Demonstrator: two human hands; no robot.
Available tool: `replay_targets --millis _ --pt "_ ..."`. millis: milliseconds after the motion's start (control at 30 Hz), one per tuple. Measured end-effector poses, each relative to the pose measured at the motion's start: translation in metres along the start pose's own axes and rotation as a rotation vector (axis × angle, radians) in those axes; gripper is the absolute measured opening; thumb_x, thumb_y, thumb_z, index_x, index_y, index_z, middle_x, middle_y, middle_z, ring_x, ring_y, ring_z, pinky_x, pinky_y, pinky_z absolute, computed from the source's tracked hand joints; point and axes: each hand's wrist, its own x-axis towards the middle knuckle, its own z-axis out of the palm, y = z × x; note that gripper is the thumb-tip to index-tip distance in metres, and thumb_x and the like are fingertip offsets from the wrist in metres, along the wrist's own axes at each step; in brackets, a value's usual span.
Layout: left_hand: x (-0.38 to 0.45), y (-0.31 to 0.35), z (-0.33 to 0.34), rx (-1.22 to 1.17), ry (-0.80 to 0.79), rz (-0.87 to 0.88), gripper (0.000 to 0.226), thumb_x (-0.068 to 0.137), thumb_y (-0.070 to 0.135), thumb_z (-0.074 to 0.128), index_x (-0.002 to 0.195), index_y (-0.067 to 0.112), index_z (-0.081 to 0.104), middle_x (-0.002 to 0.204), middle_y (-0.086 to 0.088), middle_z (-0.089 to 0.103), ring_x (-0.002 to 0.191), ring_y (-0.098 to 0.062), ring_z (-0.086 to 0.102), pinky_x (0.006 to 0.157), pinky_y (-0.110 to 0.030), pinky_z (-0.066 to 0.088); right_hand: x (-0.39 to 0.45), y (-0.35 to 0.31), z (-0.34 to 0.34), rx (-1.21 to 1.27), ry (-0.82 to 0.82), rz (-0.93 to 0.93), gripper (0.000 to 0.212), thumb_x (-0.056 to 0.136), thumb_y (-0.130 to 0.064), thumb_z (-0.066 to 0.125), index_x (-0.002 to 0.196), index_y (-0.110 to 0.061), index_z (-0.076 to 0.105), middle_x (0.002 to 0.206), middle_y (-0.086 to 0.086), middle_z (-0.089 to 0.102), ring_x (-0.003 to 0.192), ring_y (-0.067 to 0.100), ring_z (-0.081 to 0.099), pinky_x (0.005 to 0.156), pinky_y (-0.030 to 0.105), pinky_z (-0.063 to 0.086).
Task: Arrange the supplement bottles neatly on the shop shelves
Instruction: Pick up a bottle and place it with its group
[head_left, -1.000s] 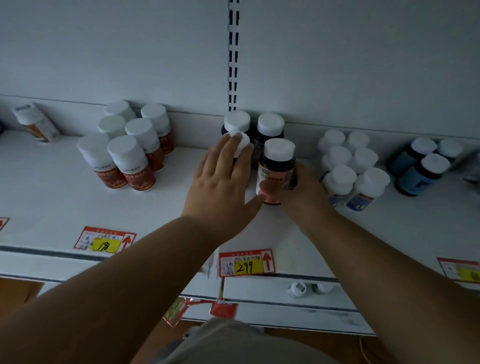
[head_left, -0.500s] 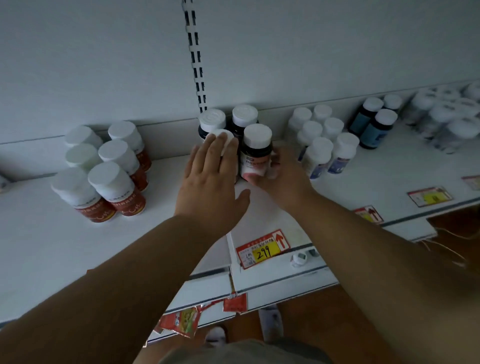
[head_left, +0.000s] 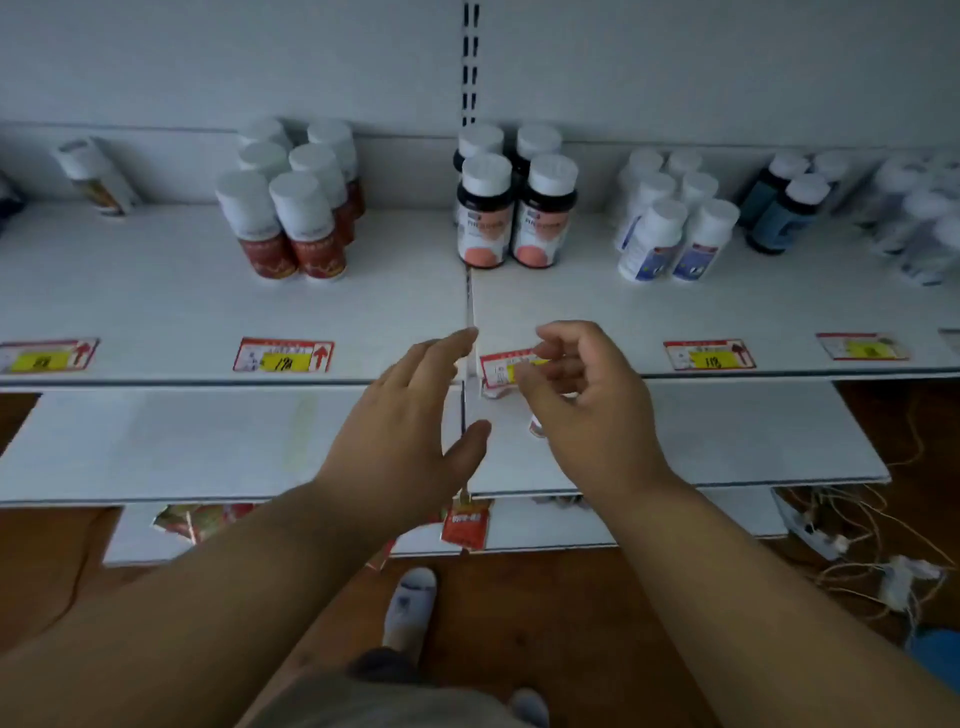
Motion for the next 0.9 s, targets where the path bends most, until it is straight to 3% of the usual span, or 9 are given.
replay_targets --millis 100,233,333,400,567,733,900 --pt "-0.044 0.024 0.017 -0.057 0.029 -0.138 0.078 0.083 0.037 0.072 0.148 0.033 0.028 0.143 0.015 0.045 0.123 0.0 0.046 0.092 -0.016 0.035 -0.033 0.011 -0.007 0.076 -0.064 -0.022 0.022 0.091 -0.029 0.069 0.107 -0.037 0.057 0.102 -0.016 0.062 0.091 0.001 0.061 0.076 0.015 0.051" --pt "-0.063 0.03 0.056 0.01 -0.039 -0.173 0.08 0.084 0.034 0.074 0.149 0.03 0.027 0.148 0.009 0.041 0.132 -0.008 0.042 0.103 -0.025 0.039 -0.06 0.064 -0.01 0.041 -0.11 -0.014 0.028 0.09 -0.027 0.069 0.116 -0.028 0.057 0.109 -0.01 0.062 0.093 0.002 0.061 0.077 0.022 0.053" --pt "-0.08 0.016 0.09 0.002 -0.115 -0.215 0.077 0.084 0.031 0.073 0.149 0.026 0.031 0.146 0.005 0.045 0.131 -0.013 0.044 0.106 -0.037 0.043 -0.077 0.113 0.002 0.021 -0.103 0.076 0.031 0.09 -0.028 0.069 0.119 -0.024 0.057 0.113 -0.008 0.062 0.095 0.005 0.062 0.078 0.035 0.058" --pt "-0.091 -0.003 0.115 0.001 -0.13 -0.262 0.075 0.084 0.031 0.072 0.148 0.025 0.032 0.145 0.004 0.045 0.131 -0.014 0.045 0.106 -0.04 0.043 -0.08 0.141 0.021 0.023 -0.121 0.142 0.035 0.09 -0.03 0.07 0.121 -0.025 0.056 0.116 -0.008 0.062 0.099 0.005 0.062 0.079 0.04 0.059" --pt "-0.102 -0.067 0.195 0.034 -0.183 -0.307 0.075 0.085 0.041 0.068 0.149 0.03 0.029 0.148 0.006 0.042 0.134 -0.015 0.043 0.108 -0.043 0.042 -0.081 0.229 0.09 -0.084 -0.172 0.226 0.048 0.089 -0.038 0.07 0.13 -0.025 0.049 0.134 -0.006 0.056 0.117 0.007 0.055 0.097 0.026 0.047" --pt "-0.079 -0.137 0.268 -0.01 -0.185 -0.295 0.07 0.087 0.056 0.051 0.148 0.032 0.028 0.151 0.009 0.038 0.135 -0.012 0.039 0.109 -0.041 0.041 -0.047 0.317 0.162 -0.13 -0.161 0.267 0.056 0.092 -0.039 0.066 0.139 -0.022 0.042 0.141 -0.001 0.051 0.128 0.015 0.051 0.097 0.022 0.038" --pt "-0.042 -0.205 0.312 -0.001 -0.117 -0.216 0.074 0.083 0.065 0.042 0.148 0.032 0.029 0.149 0.01 0.04 0.134 -0.008 0.04 0.104 -0.029 0.036 0.014 0.368 0.234 -0.185 -0.055 0.194 0.057 0.092 -0.04 0.066 0.138 -0.015 0.041 0.138 0.005 0.048 0.127 0.021 0.048 0.094 0.023 0.035"
